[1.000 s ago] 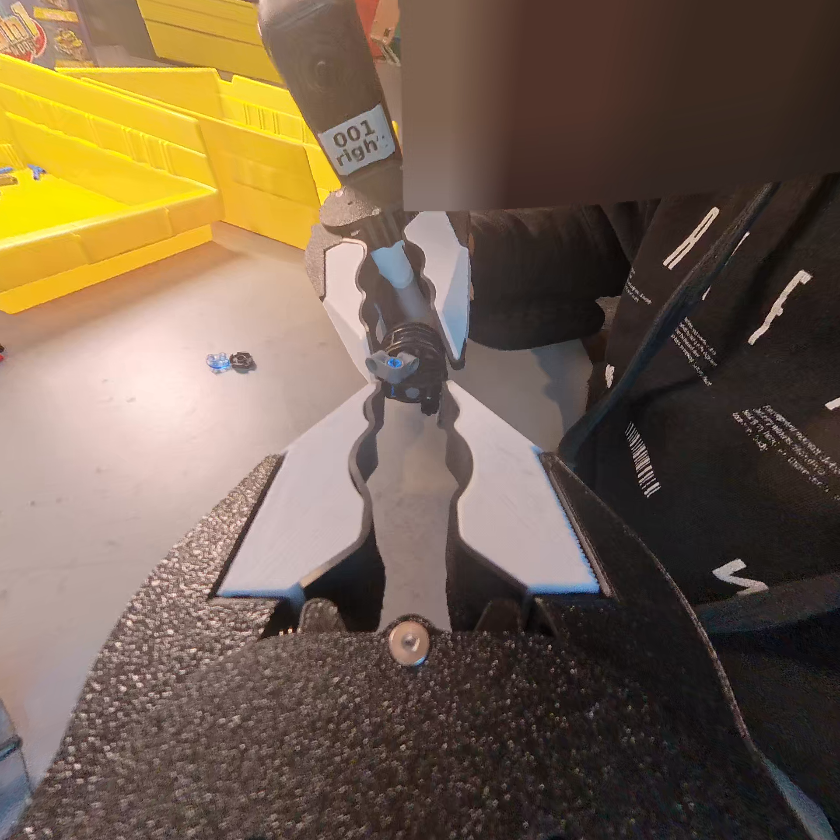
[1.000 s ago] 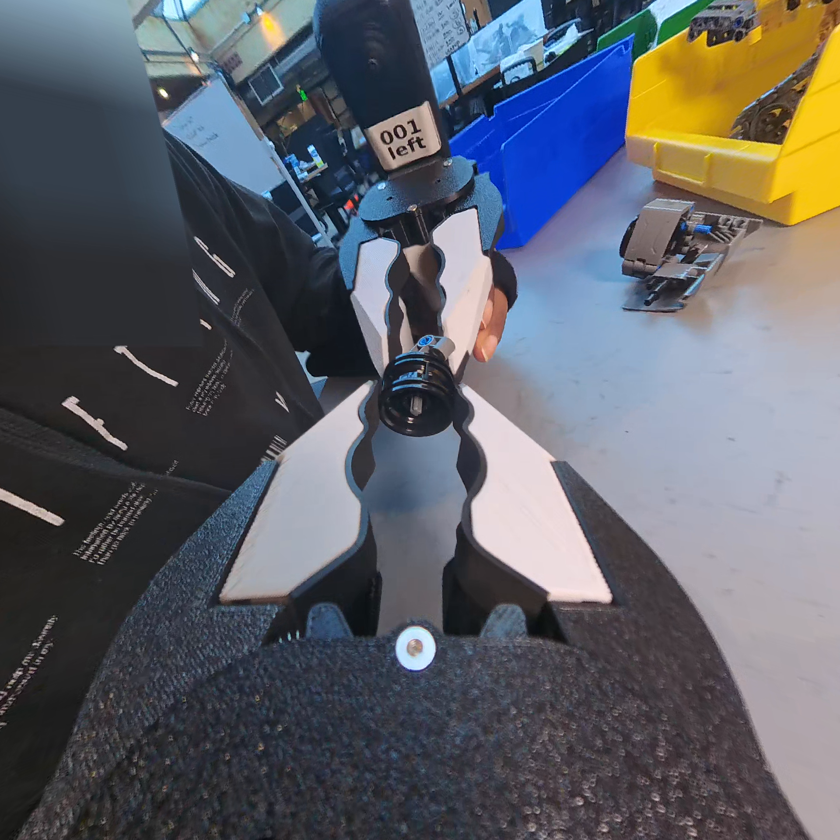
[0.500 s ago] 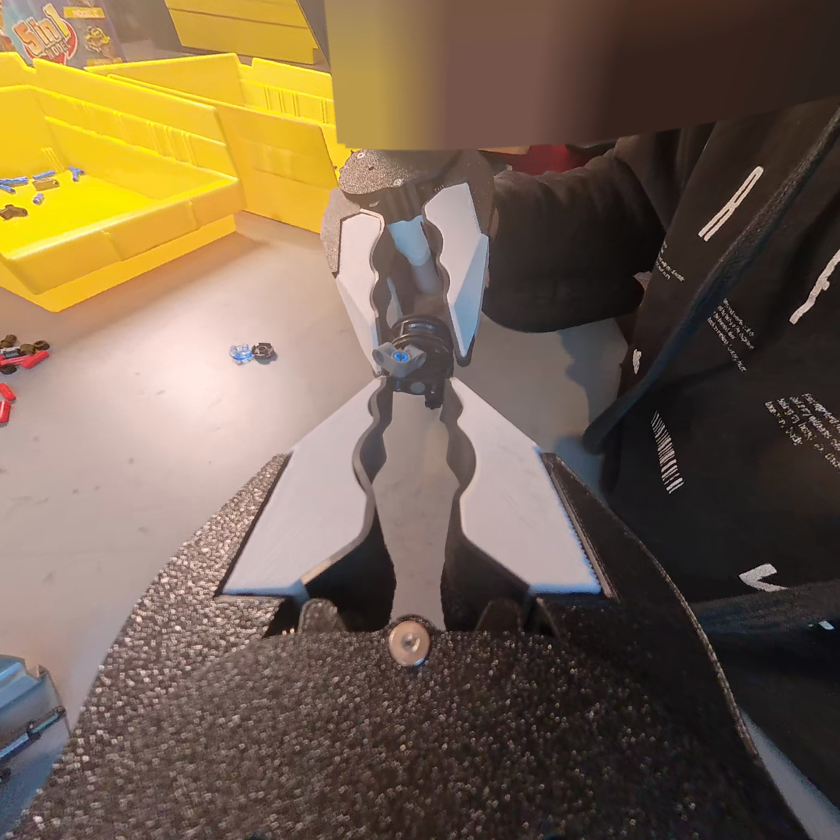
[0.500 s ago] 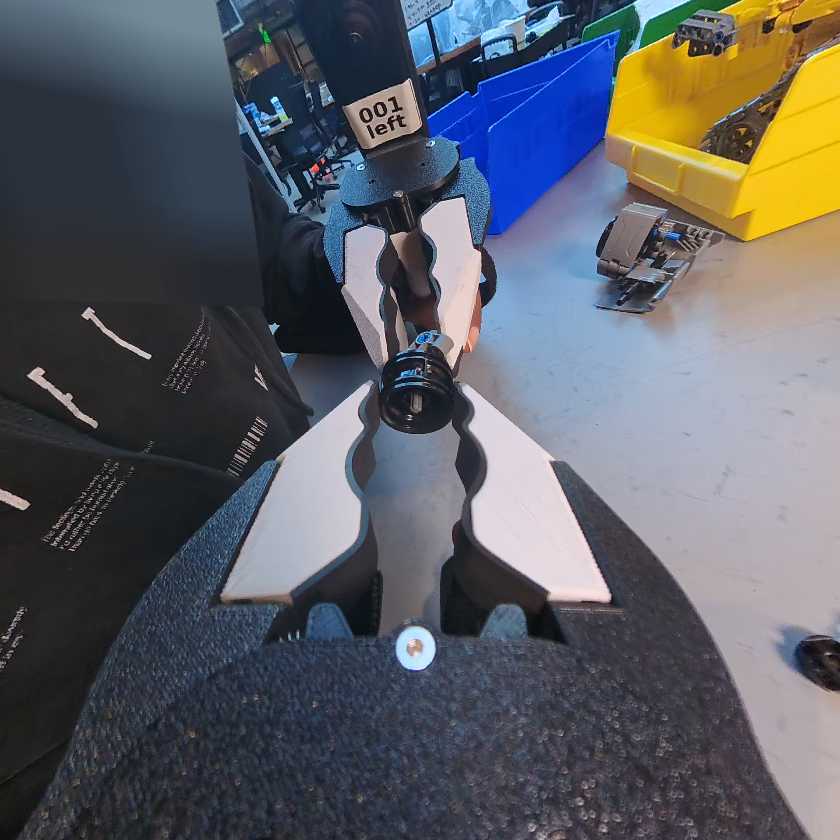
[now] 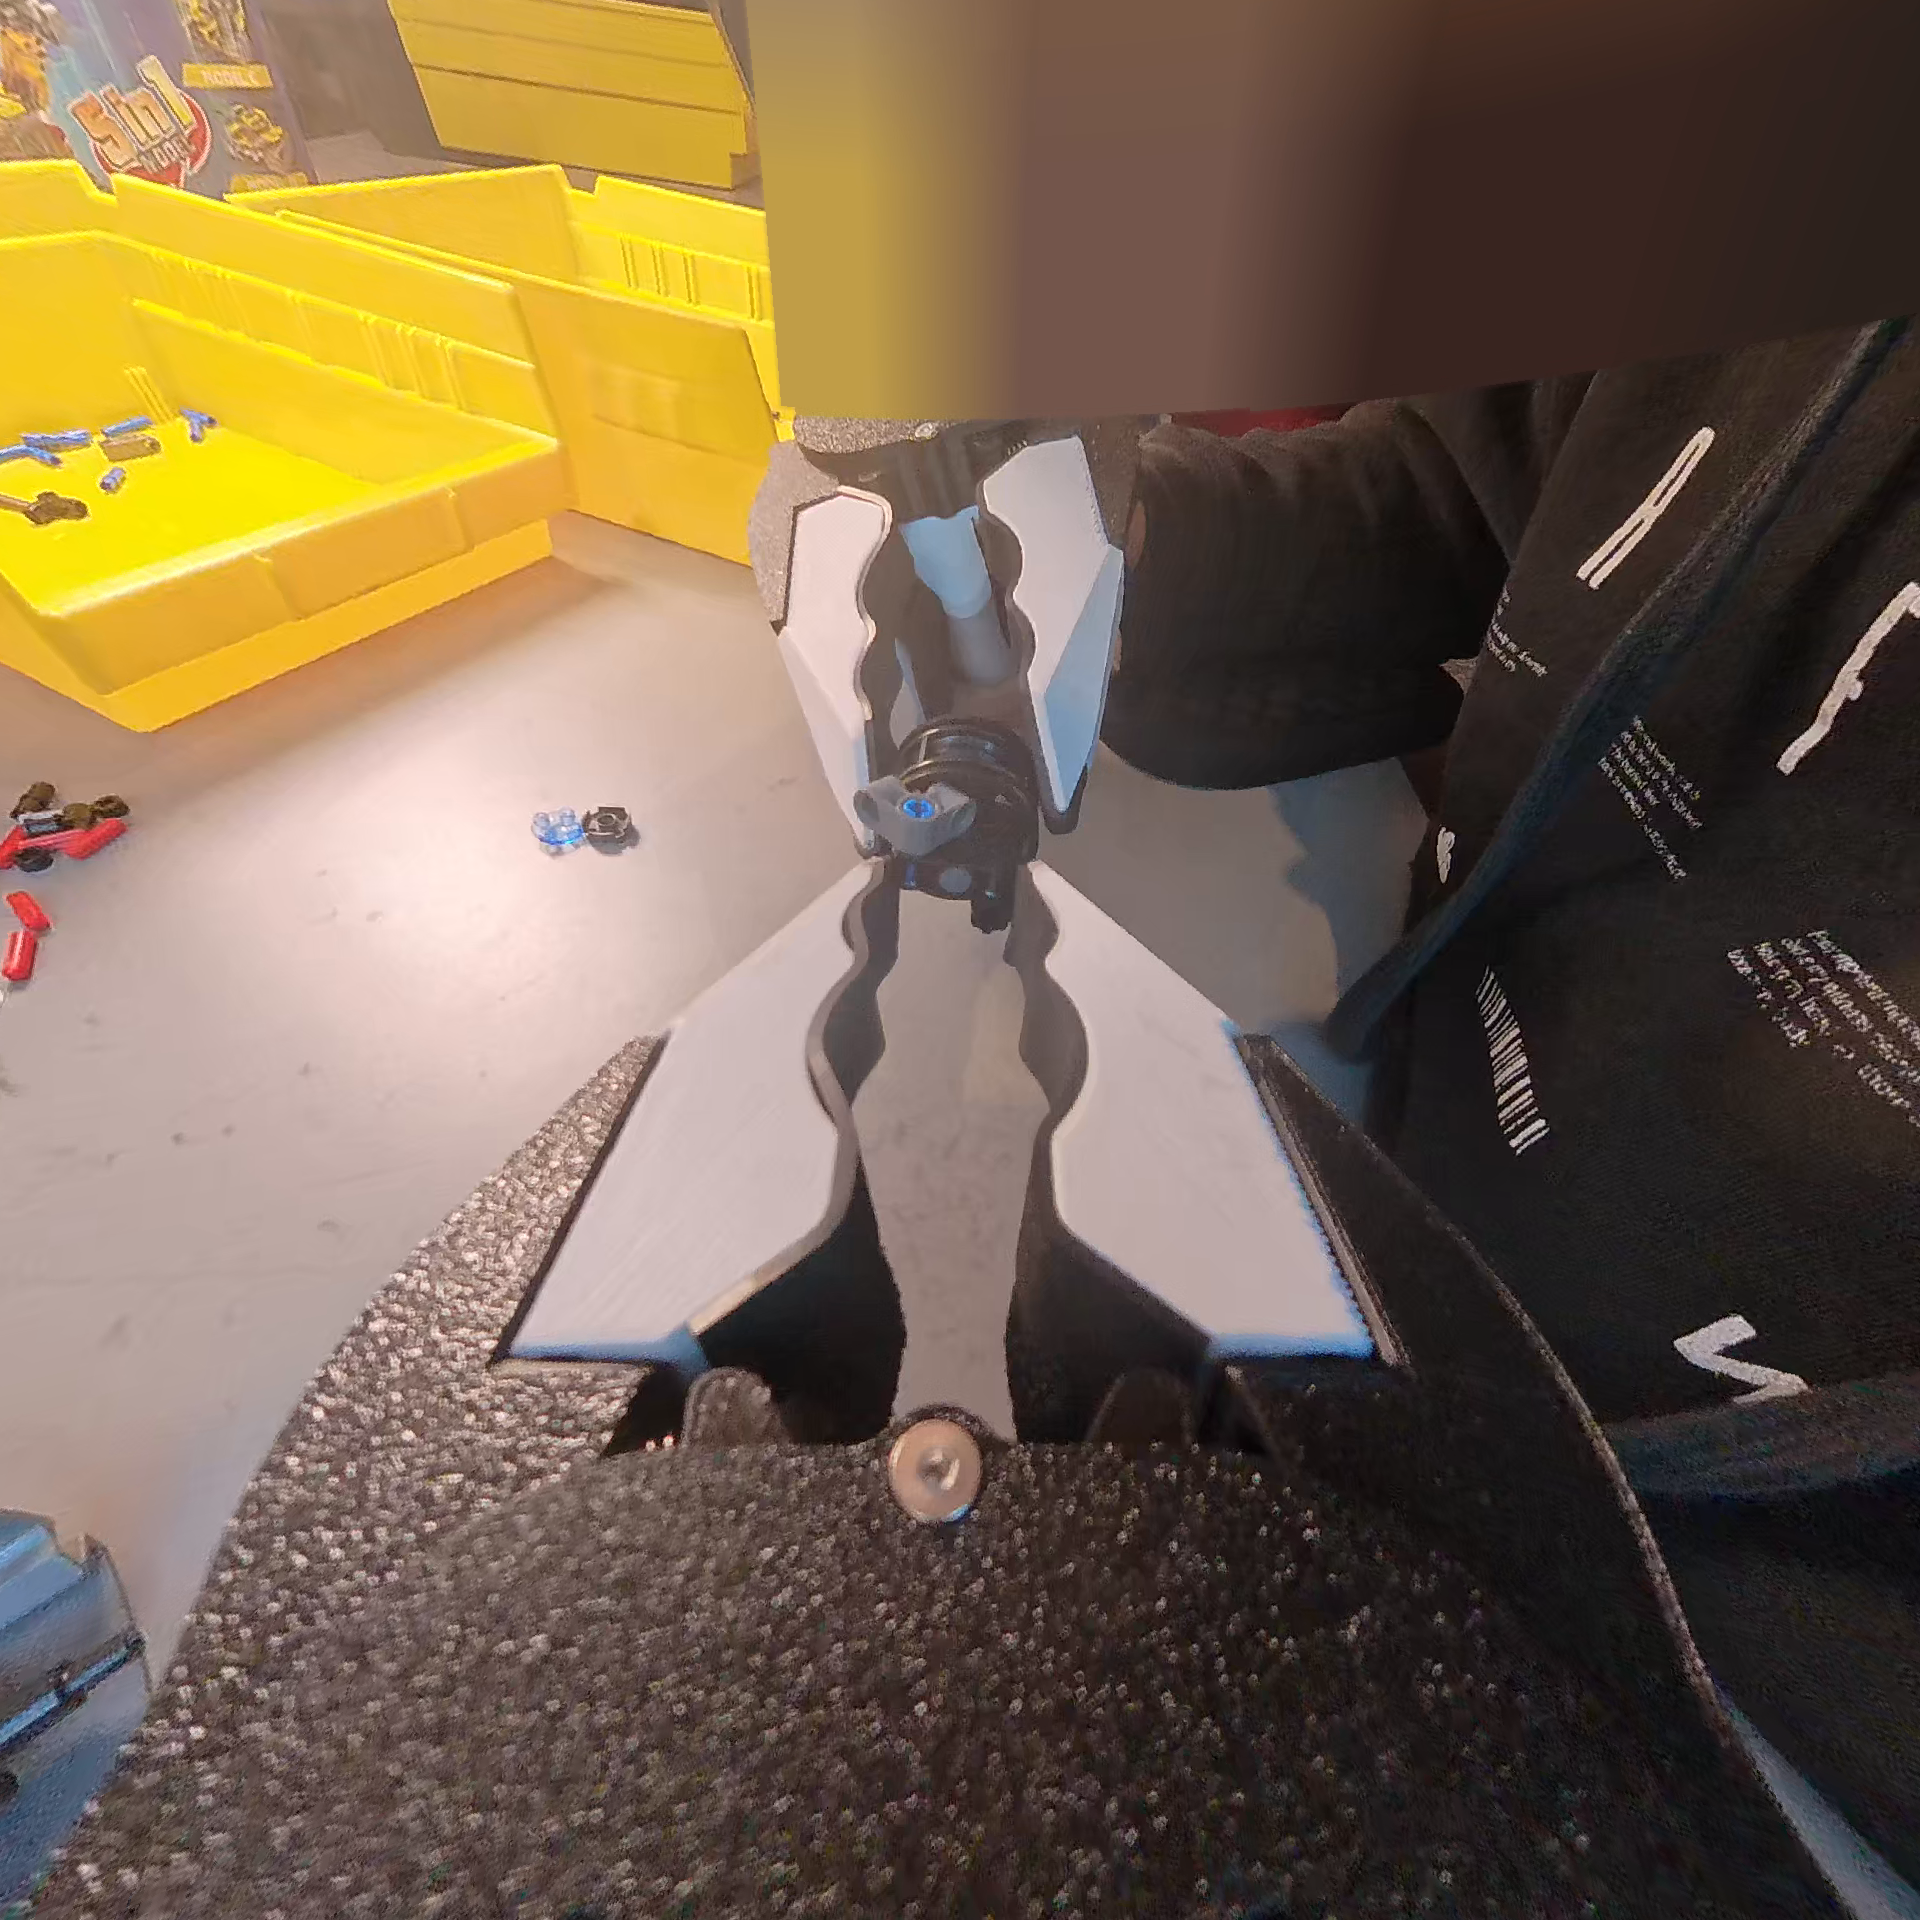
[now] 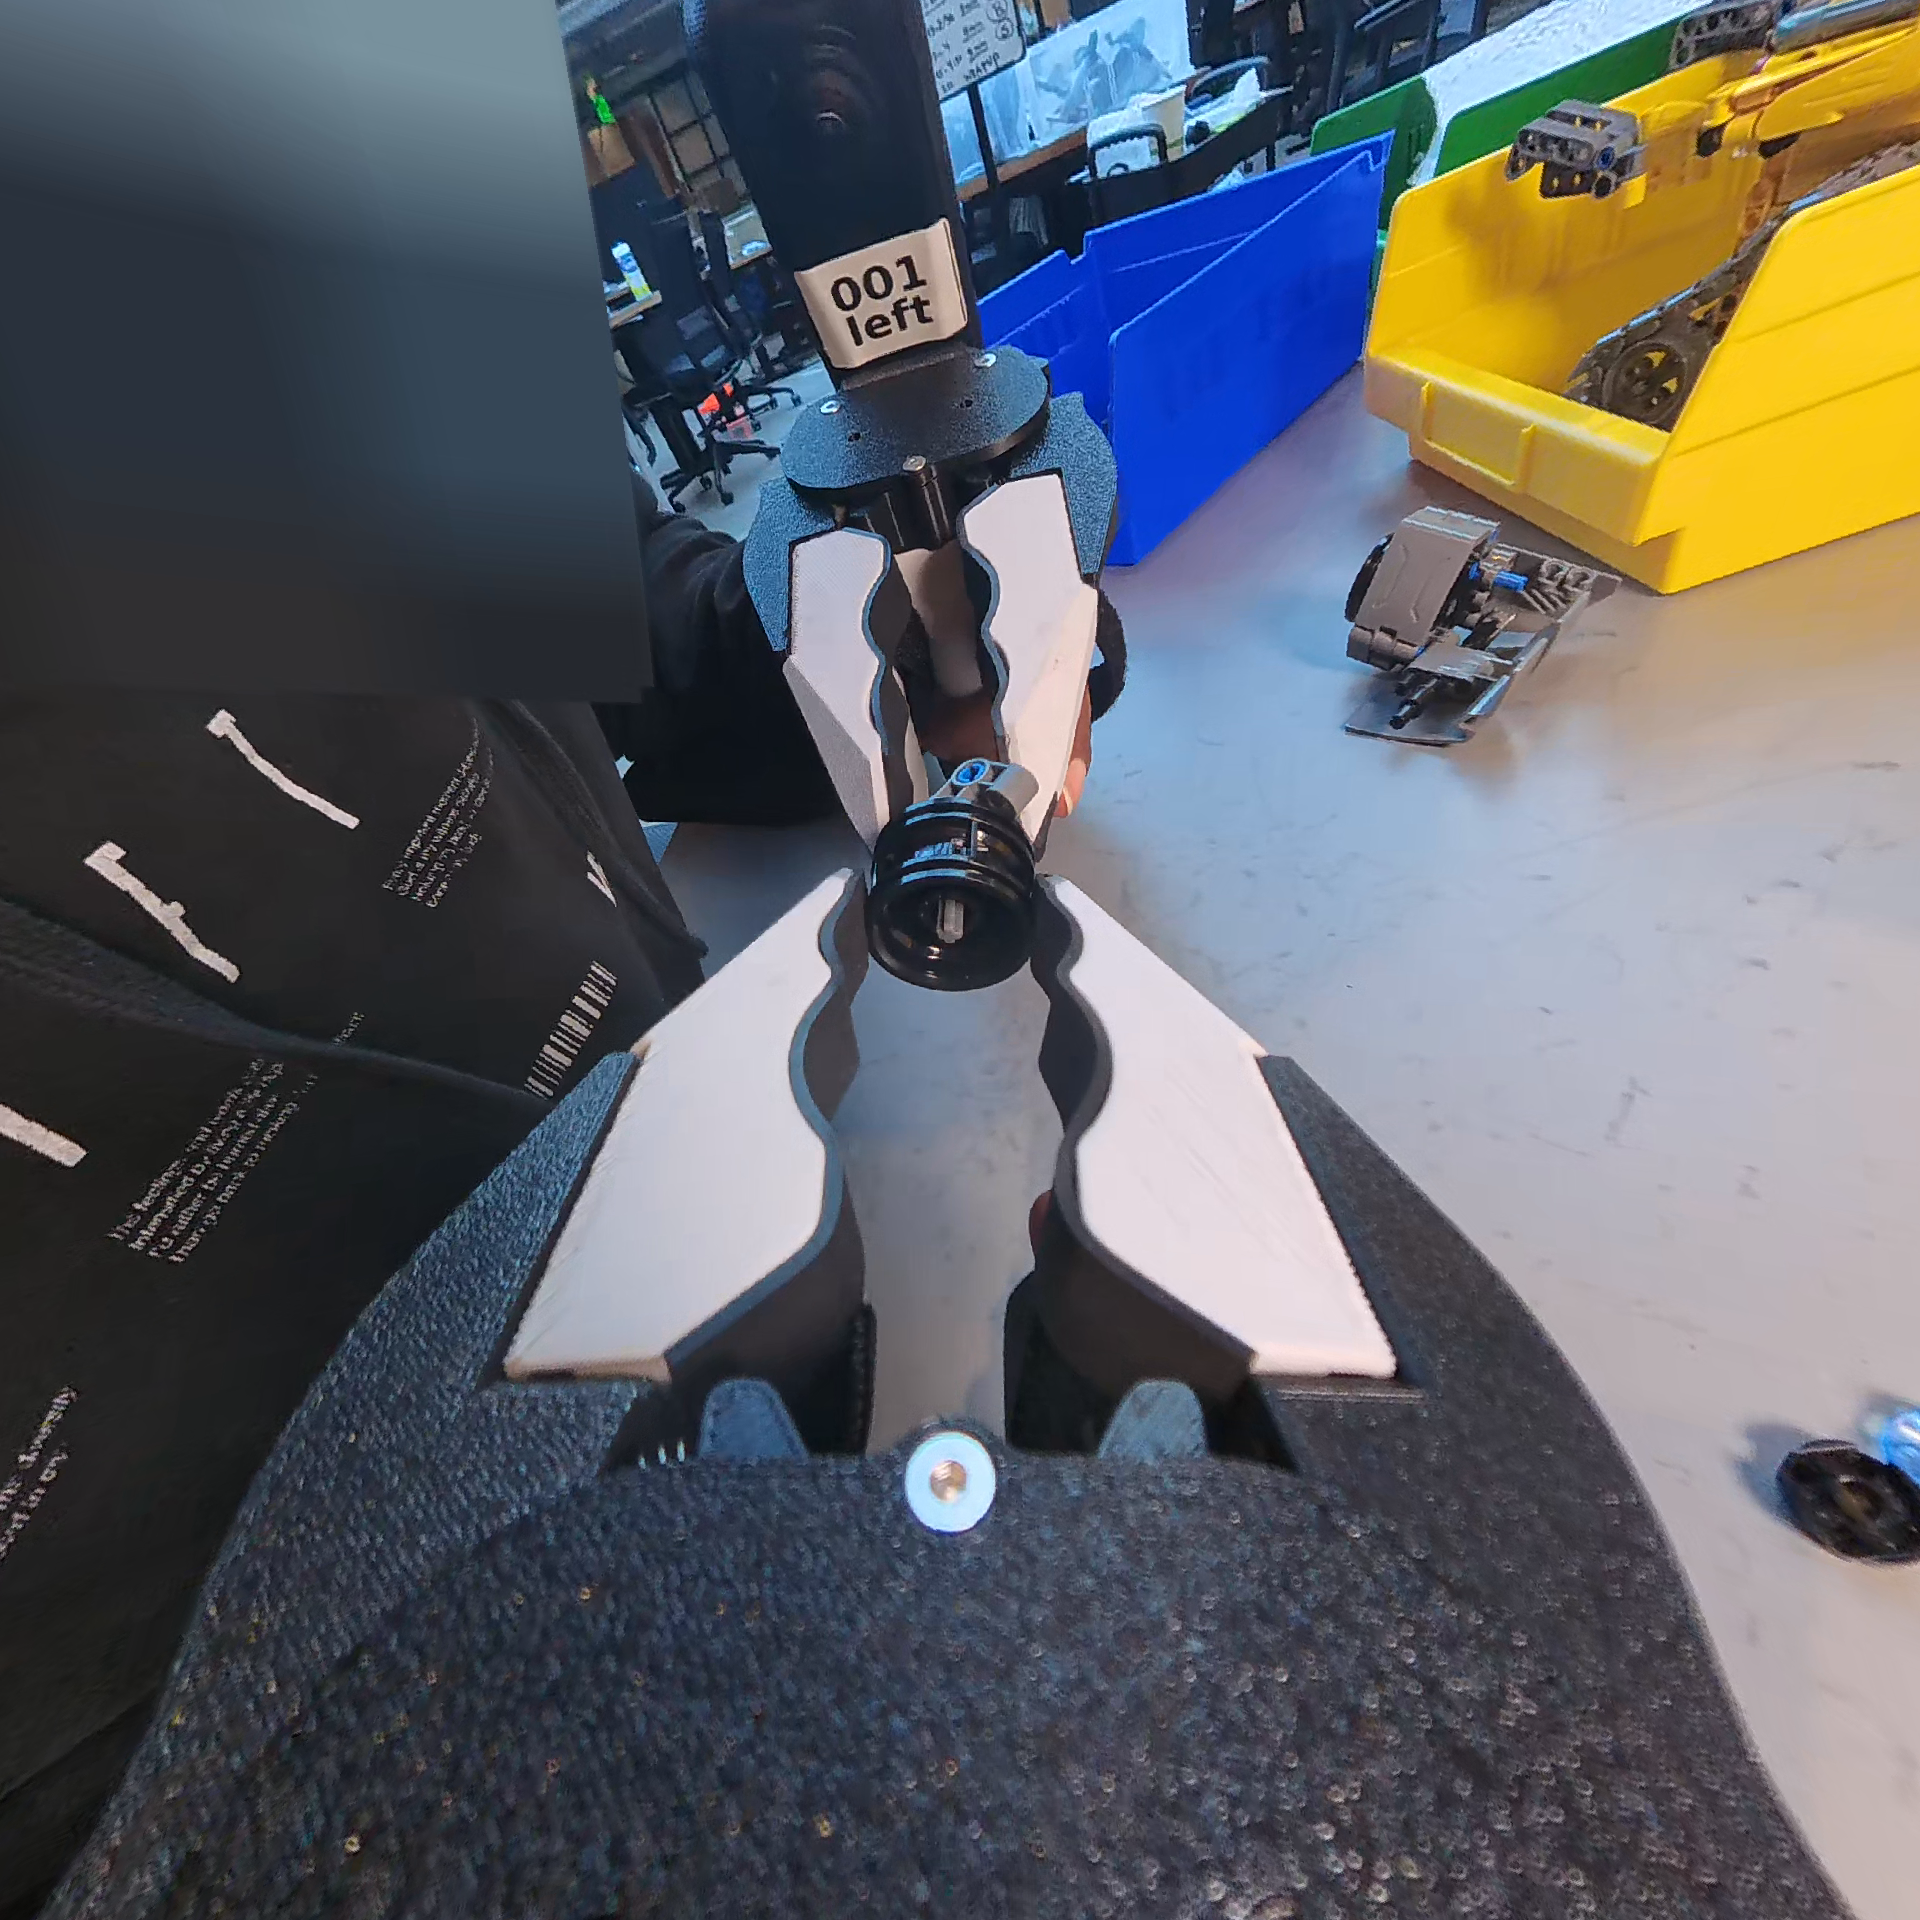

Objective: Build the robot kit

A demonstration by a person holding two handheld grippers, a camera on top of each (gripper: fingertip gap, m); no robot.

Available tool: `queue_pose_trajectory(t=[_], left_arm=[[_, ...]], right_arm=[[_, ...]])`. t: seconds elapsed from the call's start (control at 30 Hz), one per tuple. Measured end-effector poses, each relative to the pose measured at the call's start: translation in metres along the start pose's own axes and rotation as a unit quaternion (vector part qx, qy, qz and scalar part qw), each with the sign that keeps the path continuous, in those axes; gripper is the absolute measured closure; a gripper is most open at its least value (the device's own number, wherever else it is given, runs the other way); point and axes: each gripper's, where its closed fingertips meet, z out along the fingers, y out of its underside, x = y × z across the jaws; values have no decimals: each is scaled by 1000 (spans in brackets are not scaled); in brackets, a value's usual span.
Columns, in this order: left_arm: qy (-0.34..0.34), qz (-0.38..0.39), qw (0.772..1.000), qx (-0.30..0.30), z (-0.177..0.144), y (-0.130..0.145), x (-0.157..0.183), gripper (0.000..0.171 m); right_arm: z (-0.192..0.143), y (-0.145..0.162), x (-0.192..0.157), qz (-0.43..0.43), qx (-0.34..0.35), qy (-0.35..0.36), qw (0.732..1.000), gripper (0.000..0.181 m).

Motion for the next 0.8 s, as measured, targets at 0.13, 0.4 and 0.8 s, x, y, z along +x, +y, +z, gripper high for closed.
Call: queue_pose_trajectory(t=[0.13, 0.4, 0.8], left_arm=[[-2, -2, 1000, 1, 0, 0, -1, 150], [-58, -53, 996, 50, -30, -1, -36, 171], [-4, -109, 993, 49, -14, -2, -26, 143]], right_arm=[[0, 0, 1, 1, 4, 2, 1000, 151], [-23, -18, 22, -6, 53, 60, 997, 151], [-6, 0, 23, -4, 3, 59, 998, 149]])
